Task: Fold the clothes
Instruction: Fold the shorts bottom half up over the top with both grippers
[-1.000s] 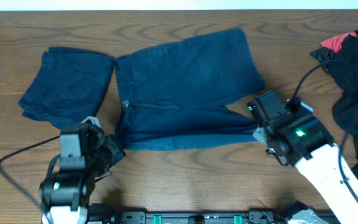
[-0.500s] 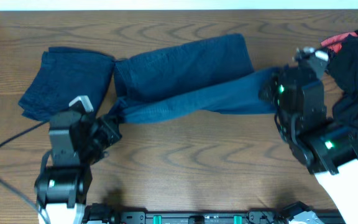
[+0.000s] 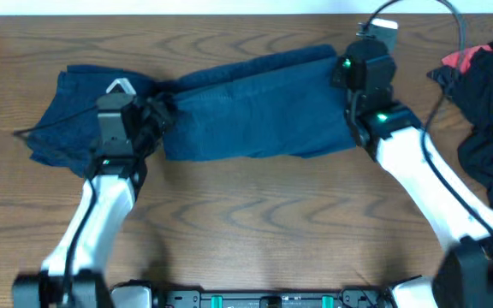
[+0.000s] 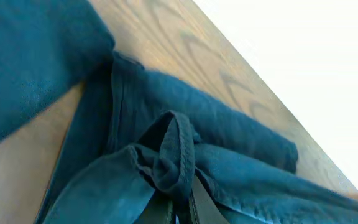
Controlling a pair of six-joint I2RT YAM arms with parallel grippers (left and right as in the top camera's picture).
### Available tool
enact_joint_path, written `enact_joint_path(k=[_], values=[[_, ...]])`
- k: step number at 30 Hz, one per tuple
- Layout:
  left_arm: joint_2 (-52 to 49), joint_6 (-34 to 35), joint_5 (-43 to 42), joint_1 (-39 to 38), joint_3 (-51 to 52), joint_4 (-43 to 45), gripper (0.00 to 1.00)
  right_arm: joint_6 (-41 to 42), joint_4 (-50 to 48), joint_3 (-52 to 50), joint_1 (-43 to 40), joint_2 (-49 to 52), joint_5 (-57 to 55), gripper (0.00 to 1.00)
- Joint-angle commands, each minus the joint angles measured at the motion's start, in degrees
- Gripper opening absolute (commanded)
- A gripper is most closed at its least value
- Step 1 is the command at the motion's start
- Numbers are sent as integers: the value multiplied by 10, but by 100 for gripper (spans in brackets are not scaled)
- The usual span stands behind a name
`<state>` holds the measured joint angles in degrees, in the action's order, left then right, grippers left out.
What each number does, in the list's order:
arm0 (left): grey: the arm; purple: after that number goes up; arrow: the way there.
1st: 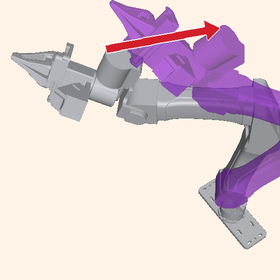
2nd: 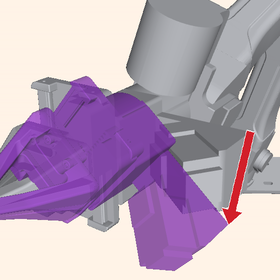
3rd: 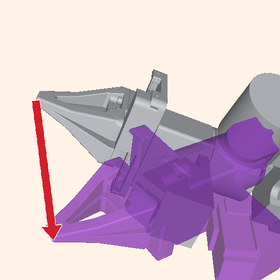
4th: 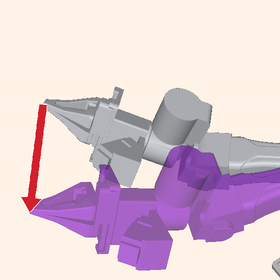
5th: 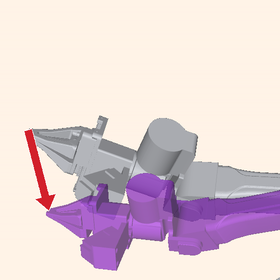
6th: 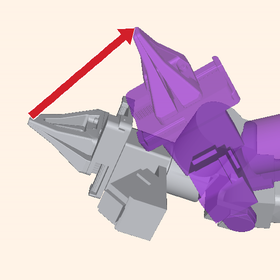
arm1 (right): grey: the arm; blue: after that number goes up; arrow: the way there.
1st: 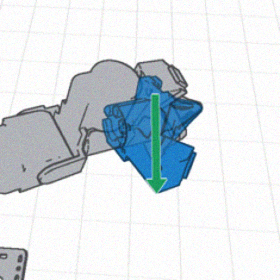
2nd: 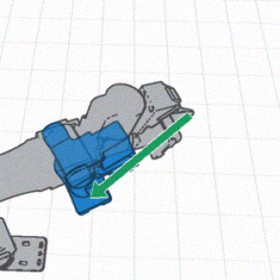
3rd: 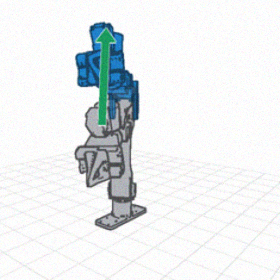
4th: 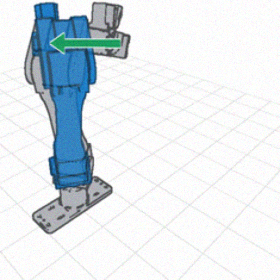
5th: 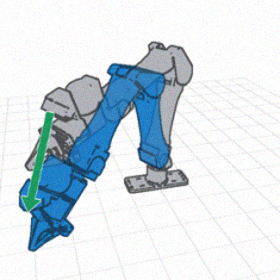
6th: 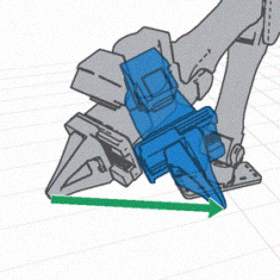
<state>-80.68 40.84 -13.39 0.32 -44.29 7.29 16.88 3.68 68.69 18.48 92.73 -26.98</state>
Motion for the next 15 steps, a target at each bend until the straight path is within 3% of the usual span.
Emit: enact_joint_path(k=[1, 8, 15], values=[[-61, 7, 26, 6, -5, 57, 6, -19, -37, 7, -12, 48, -28, 1], [-179, 15, 41, 6, -5, 198, 6, -19, -166, 7, -20, 156, -28, 1], [-238, 15, 55, 6, -5, 265, 6, -19, -288, 7, -21, 229, -28, 1]])
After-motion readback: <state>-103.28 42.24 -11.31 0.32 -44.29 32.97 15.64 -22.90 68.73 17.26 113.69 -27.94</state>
